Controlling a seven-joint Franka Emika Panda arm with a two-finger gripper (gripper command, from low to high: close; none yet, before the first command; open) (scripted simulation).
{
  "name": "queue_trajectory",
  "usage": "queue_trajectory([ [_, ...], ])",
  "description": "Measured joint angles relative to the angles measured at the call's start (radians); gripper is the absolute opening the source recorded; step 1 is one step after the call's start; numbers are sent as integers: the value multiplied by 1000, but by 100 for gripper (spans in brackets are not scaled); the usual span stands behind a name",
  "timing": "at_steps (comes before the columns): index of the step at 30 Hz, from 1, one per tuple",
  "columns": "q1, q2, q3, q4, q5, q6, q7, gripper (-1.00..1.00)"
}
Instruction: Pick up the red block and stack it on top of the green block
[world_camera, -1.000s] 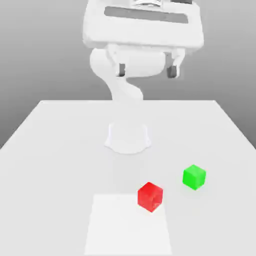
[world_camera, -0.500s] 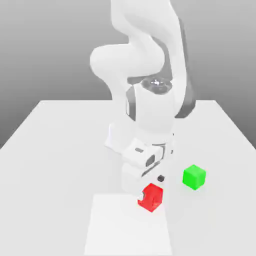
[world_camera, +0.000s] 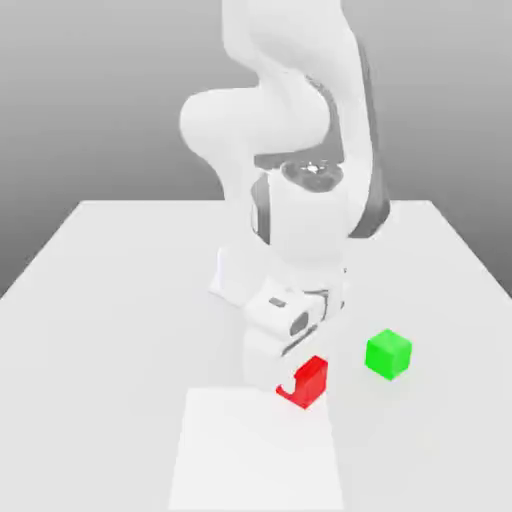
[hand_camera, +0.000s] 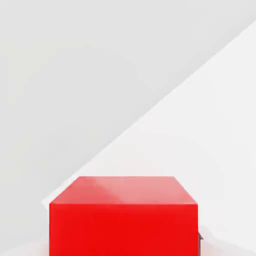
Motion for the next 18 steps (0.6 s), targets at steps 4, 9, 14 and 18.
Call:
queue_trajectory([
  [4, 78, -96, 57, -25, 42, -70, 35, -100],
  [9, 207, -192, 153, -59, 105, -130, 99, -100],
  [14, 317, -266, 251, -92, 145, -171, 173, -100],
  [18, 307, -162, 278, -92, 114, -68, 208, -100],
])
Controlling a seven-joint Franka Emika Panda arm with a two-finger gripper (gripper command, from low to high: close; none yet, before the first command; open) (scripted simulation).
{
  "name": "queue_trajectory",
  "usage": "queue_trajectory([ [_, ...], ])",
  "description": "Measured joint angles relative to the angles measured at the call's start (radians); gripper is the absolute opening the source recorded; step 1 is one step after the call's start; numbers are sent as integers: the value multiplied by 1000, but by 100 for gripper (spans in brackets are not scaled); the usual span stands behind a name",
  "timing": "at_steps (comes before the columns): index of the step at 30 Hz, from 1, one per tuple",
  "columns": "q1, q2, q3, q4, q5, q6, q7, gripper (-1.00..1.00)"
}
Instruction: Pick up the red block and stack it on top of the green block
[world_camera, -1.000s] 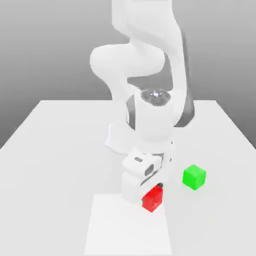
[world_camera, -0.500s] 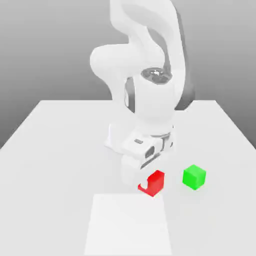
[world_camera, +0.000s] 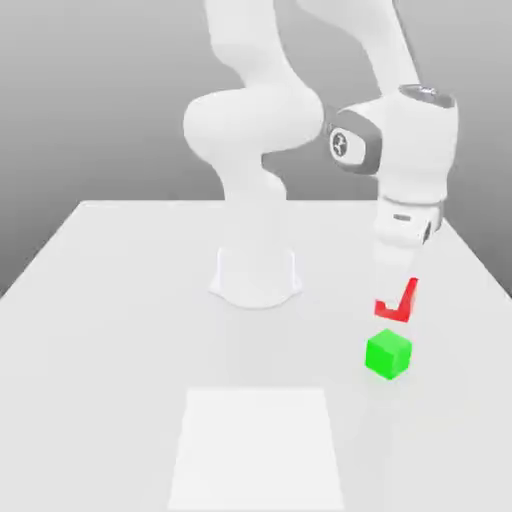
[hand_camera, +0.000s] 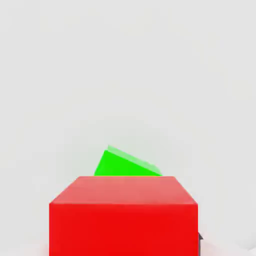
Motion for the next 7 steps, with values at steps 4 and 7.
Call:
queue_trajectory([
  [4, -19, 139, 2, 4, -65, 134, 45, -100],
  [7, -23, 169, -2, 5, -84, 162, 57, 100],
])
